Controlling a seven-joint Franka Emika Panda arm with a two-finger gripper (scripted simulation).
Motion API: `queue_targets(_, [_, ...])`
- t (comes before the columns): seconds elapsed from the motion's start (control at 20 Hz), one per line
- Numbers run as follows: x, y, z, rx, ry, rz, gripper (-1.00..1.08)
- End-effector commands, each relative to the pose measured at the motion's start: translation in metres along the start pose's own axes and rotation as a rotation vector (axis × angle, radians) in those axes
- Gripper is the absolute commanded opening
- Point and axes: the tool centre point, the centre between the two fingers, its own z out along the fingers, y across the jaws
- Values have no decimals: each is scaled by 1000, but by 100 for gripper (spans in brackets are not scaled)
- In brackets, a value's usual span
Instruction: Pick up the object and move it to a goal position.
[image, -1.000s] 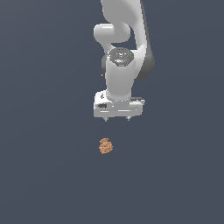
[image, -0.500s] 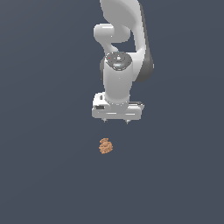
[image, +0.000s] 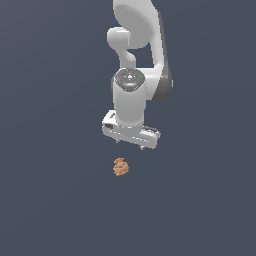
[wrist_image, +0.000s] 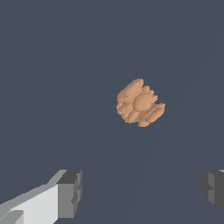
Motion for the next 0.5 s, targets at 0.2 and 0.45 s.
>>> queue_targets(0.2, [15,5,11,1,-2,198,100])
queue_targets(0.45, [25,9,20,0,-3,348,100])
